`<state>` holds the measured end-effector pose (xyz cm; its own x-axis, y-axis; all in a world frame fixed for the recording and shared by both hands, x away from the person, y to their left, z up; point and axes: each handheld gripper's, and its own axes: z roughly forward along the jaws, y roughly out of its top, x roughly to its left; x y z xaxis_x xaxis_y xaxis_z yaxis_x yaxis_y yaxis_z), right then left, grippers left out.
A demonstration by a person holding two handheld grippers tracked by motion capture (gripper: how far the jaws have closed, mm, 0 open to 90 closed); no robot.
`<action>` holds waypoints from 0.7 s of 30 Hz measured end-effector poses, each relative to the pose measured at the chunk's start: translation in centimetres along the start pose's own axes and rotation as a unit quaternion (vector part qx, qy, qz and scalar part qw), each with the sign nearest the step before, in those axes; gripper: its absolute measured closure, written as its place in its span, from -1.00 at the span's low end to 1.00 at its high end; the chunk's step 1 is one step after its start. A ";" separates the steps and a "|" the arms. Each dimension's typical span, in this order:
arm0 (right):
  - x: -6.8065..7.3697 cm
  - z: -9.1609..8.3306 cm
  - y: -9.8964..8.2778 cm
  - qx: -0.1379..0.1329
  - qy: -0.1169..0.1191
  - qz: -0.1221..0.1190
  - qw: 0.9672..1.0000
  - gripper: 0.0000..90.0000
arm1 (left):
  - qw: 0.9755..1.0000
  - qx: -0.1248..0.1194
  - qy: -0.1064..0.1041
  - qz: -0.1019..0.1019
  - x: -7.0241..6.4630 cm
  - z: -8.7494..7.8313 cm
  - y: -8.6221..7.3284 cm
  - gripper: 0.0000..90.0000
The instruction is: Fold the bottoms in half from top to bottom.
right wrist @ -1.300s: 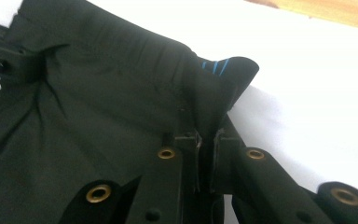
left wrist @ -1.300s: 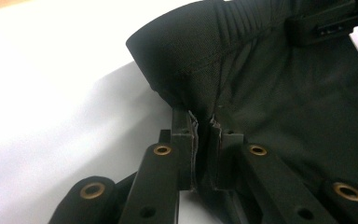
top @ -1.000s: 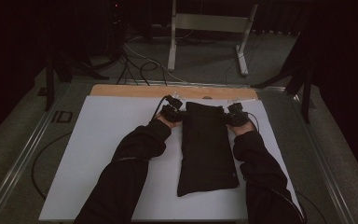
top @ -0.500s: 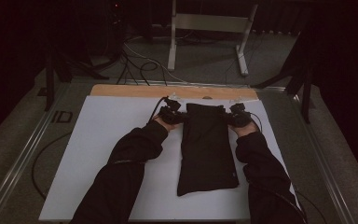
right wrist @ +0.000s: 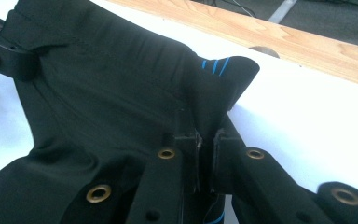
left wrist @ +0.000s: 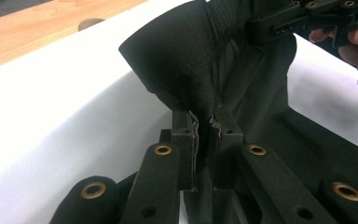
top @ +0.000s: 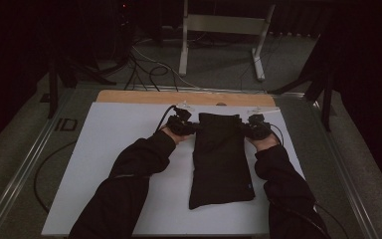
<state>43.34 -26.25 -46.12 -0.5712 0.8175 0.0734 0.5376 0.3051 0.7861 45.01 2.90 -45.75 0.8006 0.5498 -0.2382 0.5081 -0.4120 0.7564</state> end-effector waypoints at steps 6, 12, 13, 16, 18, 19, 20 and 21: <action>0.6 -0.7 -0.3 -0.002 -0.001 -0.011 1.000 0.88 | 1.000 0.003 -0.009 0.007 -0.6 -0.5 -0.1 0.84; 1.2 -1.5 -0.3 -0.006 -0.004 -0.023 1.000 0.88 | 1.000 0.004 -0.018 0.011 -1.1 -1.1 -0.4 0.84; 1.4 -1.6 -0.4 -0.005 -0.005 -0.024 1.000 0.88 | 1.000 0.004 -0.018 0.011 -1.2 -1.2 -0.4 0.84; 1.7 -2.0 -0.5 -0.010 -0.004 -0.026 1.000 0.88 | 1.000 0.004 -0.022 0.011 -1.4 -1.5 -0.6 0.84; 1.9 -2.3 -0.5 -0.013 0.000 -0.025 1.000 0.88 | 1.000 0.004 -0.026 0.012 -1.6 -1.7 -0.8 0.84; 1.9 -2.4 -0.6 -0.016 0.001 -0.028 0.999 0.88 | 1.000 0.003 -0.028 0.012 -1.6 -1.8 -0.8 0.84; 2.0 -2.6 -0.6 -0.016 0.001 -0.027 1.000 0.88 | 1.000 0.003 -0.028 0.012 -1.7 -1.9 -0.9 0.84; 2.1 -2.7 -0.6 -0.018 0.003 -0.030 0.999 0.88 | 0.999 0.003 -0.031 0.013 -1.8 -2.0 -1.0 0.84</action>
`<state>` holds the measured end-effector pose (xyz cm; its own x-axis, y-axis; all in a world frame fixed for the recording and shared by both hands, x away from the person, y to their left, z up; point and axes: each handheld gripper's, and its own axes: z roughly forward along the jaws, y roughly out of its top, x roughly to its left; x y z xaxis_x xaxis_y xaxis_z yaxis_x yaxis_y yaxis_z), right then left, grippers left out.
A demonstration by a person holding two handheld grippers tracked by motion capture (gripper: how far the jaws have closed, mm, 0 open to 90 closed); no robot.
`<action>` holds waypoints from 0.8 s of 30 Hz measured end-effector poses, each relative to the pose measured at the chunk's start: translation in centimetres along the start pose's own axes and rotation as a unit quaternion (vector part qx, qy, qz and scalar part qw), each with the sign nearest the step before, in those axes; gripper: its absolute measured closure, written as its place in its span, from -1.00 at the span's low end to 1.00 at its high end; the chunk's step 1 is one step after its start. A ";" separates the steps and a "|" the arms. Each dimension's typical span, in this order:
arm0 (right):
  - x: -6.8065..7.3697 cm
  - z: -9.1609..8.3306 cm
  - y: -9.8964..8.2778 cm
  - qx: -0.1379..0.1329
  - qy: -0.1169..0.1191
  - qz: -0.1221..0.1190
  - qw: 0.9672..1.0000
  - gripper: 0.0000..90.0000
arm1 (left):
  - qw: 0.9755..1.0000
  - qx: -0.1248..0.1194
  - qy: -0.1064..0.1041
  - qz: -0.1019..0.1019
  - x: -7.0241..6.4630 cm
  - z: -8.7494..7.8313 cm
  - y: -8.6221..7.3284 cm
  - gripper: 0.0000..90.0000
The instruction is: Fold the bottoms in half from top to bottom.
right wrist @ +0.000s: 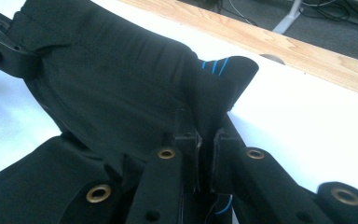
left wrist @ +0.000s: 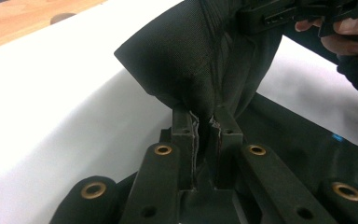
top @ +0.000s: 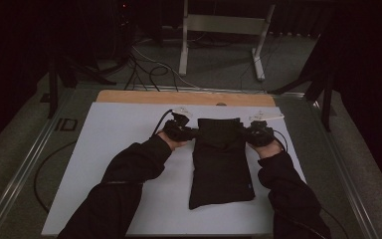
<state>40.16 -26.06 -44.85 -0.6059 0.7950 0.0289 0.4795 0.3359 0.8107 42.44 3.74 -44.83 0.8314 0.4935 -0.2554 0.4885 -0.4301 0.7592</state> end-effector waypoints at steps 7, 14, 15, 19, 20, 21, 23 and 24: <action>0.6 -0.7 -0.2 -0.004 0.005 0.004 1.000 0.88 | 1.000 -0.001 -0.005 0.002 -0.6 -0.5 -0.4 0.84; 1.4 -1.3 -1.1 0.000 0.007 -0.002 1.000 0.88 | 1.000 0.005 -0.013 0.010 -1.7 -0.8 -1.1 0.84; 1.4 -1.4 -1.3 -0.003 0.009 -0.005 1.000 0.88 | 1.000 0.006 -0.013 0.011 -1.9 -0.8 -1.2 0.84; 1.9 -1.9 -1.8 -0.005 0.011 -0.003 1.000 0.88 | 1.000 0.008 -0.015 0.014 -2.4 -1.1 -1.5 0.84; 2.0 -2.1 -1.9 -0.006 0.012 -0.003 1.000 0.88 | 1.000 0.008 -0.016 0.015 -2.5 -1.1 -1.6 0.84; 2.2 -2.2 -2.0 -0.006 0.012 -0.002 1.000 0.88 | 1.000 0.009 -0.017 0.015 -2.6 -1.2 -1.7 0.84; 2.4 -2.5 -2.3 -0.007 0.012 -0.006 1.000 0.88 | 1.000 0.010 -0.018 0.015 -2.9 -1.3 -1.8 0.84; 2.5 -2.5 -2.3 -0.008 0.013 -0.005 1.000 0.88 | 1.000 0.011 -0.020 0.015 -3.0 -1.3 -1.9 0.84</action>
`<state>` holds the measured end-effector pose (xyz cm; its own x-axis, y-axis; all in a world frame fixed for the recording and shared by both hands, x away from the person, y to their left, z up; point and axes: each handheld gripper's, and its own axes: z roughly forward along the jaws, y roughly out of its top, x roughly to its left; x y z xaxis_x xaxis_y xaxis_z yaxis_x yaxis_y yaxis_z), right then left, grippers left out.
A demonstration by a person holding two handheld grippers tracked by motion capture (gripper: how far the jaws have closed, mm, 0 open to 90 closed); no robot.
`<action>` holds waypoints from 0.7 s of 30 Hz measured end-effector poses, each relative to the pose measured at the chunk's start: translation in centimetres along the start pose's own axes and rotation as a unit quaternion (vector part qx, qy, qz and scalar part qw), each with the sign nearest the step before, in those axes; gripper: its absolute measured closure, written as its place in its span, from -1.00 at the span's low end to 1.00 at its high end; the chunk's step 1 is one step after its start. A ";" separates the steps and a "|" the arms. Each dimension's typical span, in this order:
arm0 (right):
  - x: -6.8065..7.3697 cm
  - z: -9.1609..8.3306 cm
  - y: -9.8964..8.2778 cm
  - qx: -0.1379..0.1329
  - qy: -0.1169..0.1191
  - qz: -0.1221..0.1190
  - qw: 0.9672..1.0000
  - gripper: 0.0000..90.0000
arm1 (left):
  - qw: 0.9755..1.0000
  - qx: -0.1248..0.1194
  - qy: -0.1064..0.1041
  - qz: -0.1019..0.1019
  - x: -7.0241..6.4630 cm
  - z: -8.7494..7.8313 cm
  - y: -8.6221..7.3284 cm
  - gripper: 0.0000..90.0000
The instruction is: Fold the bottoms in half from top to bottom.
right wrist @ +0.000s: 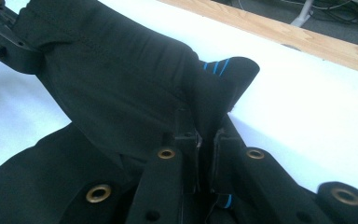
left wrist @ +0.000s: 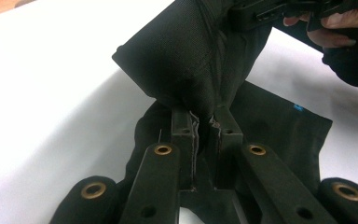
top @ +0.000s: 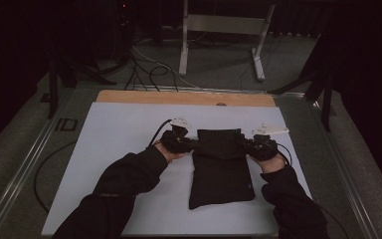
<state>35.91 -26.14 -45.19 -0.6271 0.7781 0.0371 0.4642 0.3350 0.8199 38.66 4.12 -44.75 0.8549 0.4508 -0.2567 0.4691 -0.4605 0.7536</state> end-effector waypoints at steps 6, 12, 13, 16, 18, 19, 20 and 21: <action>0.7 -0.8 -0.5 0.003 0.000 -0.004 1.000 0.88 | 1.000 0.001 -0.006 0.001 -0.7 -0.1 -0.5 0.84; 1.5 -1.6 -1.3 0.001 0.002 -0.002 1.000 0.88 | 1.000 0.004 -0.011 0.003 -1.5 -0.3 -1.2 0.84; 1.7 -1.7 -1.4 0.000 0.002 -0.002 1.000 0.88 | 1.000 0.003 -0.013 0.003 -1.6 -0.3 -1.3 0.84; 2.0 -2.1 -1.7 0.001 0.002 -0.005 1.000 0.88 | 1.000 0.003 -0.018 0.000 -2.0 -0.4 -1.7 0.84; 2.1 -2.2 -1.9 0.003 0.002 -0.006 1.000 0.88 | 1.000 0.005 -0.022 0.000 -2.2 -0.3 -1.9 0.84; 2.3 -2.2 -2.1 0.005 0.000 -0.003 1.000 0.88 | 1.000 0.006 -0.023 -0.001 -2.3 -0.3 -2.0 0.84; 2.4 -2.2 -2.2 0.006 0.000 -0.002 1.000 0.87 | 1.000 0.007 -0.023 0.000 -2.4 -0.2 -2.1 0.84; 2.5 -2.2 -2.4 0.007 0.001 -0.002 1.000 0.87 | 1.000 0.008 -0.024 0.000 -2.5 -0.2 -2.3 0.84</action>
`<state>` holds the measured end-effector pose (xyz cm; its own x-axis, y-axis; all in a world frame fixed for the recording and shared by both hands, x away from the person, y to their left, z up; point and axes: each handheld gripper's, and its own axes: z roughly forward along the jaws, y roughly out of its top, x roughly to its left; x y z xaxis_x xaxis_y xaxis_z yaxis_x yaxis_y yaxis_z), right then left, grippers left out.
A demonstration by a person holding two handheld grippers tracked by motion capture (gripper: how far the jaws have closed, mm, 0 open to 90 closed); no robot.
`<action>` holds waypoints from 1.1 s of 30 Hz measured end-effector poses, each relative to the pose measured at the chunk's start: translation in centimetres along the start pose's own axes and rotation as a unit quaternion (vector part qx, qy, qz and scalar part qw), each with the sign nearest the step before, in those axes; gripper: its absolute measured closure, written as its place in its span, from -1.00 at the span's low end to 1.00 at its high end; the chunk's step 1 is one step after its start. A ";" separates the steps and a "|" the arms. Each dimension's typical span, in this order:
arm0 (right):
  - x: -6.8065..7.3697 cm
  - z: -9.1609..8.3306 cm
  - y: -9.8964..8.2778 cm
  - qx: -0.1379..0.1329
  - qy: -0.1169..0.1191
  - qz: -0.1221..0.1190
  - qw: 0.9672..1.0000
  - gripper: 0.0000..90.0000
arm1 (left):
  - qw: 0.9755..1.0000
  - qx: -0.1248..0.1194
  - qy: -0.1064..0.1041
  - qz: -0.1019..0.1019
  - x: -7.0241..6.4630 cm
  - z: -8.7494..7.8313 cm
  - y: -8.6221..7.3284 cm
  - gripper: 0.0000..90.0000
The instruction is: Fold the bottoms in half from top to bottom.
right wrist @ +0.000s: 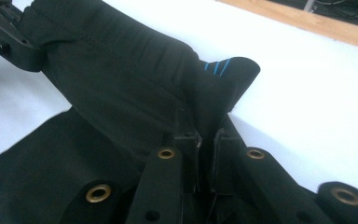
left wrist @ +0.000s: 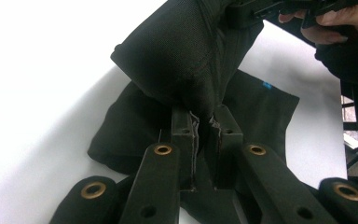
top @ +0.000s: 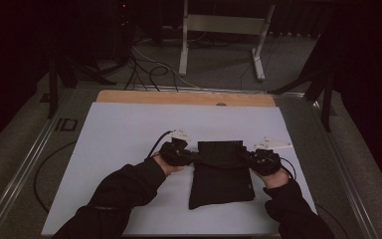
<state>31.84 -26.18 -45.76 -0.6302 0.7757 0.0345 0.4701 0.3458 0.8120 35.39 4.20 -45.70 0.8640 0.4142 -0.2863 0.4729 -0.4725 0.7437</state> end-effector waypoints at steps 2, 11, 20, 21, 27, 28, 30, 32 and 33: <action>0.2 -0.1 -0.3 0.003 0.001 0.000 1.000 0.87 | 1.000 0.000 -0.002 -0.005 -0.1 0.1 -0.3 0.84; 0.8 -0.4 -1.5 0.015 0.013 0.005 1.000 0.87 | 1.000 0.004 -0.014 -0.012 -0.8 0.3 -1.7 0.84; 1.4 -0.8 -2.4 0.030 0.020 0.006 0.999 0.87 | 1.000 0.008 -0.017 -0.021 -2.1 0.8 -3.3 0.84; 1.4 -0.8 -2.5 0.033 0.023 0.004 0.999 0.87 | 1.000 0.009 -0.017 -0.025 -2.2 0.8 -3.5 0.84; 2.0 -0.9 -3.3 0.046 0.033 0.011 0.998 0.87 | 0.999 0.014 -0.021 -0.037 -2.4 1.1 -4.7 0.84; 2.1 -0.9 -3.4 0.046 0.035 0.011 0.998 0.87 | 0.999 0.015 -0.022 -0.037 -2.4 1.1 -4.8 0.84; 2.2 -1.0 -3.6 0.050 0.036 0.010 0.998 0.87 | 0.999 0.015 -0.022 -0.039 -2.6 1.2 -5.1 0.83; 2.3 -1.2 -3.8 0.050 0.037 0.013 0.998 0.87 | 0.999 0.016 -0.023 -0.039 -2.8 1.3 -5.4 0.83; 2.4 -1.2 -3.9 0.051 0.038 0.015 0.998 0.87 | 0.999 0.015 -0.022 -0.042 -2.8 1.3 -5.5 0.83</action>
<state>27.72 -26.30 -48.18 -0.6583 0.7455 0.1046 0.5475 0.3789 0.7461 30.59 4.56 -49.76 0.8279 0.4192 -0.3727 0.5479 -0.4618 0.6976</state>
